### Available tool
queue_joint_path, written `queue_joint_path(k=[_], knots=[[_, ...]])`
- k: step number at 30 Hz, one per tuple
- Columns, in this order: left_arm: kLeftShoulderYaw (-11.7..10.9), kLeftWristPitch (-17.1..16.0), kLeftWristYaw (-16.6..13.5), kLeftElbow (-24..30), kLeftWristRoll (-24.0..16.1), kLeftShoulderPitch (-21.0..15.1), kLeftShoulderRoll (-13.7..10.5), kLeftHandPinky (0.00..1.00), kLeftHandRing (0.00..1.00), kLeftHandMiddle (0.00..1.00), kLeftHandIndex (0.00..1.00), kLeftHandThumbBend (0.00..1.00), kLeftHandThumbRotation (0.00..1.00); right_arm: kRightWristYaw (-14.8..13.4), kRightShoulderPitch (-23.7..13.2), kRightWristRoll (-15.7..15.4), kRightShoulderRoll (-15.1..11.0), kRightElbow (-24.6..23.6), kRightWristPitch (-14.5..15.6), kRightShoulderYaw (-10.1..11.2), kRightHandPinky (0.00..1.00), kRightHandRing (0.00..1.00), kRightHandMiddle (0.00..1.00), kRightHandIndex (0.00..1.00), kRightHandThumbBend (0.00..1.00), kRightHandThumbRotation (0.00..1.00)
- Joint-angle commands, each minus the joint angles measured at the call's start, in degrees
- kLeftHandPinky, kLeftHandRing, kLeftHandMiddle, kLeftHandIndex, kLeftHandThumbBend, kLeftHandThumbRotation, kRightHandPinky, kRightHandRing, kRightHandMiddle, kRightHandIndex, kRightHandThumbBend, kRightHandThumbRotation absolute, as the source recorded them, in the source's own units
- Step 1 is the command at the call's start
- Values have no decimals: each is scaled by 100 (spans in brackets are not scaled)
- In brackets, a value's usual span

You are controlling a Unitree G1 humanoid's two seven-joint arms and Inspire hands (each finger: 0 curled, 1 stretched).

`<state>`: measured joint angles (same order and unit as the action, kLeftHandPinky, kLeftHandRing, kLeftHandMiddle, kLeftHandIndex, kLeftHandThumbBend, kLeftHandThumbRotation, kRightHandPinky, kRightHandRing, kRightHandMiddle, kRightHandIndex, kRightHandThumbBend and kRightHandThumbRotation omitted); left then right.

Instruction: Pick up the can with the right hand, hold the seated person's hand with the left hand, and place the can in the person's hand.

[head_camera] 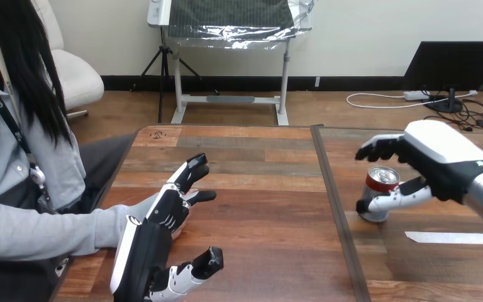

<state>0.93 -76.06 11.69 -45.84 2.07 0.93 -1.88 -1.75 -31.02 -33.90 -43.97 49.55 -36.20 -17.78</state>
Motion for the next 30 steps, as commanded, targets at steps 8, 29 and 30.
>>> queue_joint_path(k=[8,29,30], knots=[[-75,-130,-111,-85,-93,-467,-26,74,88,91,87,100,71,-288,-346,24,-234,-142,-184,245,63,72,72,72,96,53],[-139,-229,-245,-135,-280,-452,-58,73,88,91,87,99,71,-691,-531,250,-172,254,-444,492,64,73,72,73,100,53],[-122,-231,-229,-134,-249,-448,-63,73,88,91,87,99,71,-765,-549,285,-149,335,-499,523,64,73,72,73,100,53]])
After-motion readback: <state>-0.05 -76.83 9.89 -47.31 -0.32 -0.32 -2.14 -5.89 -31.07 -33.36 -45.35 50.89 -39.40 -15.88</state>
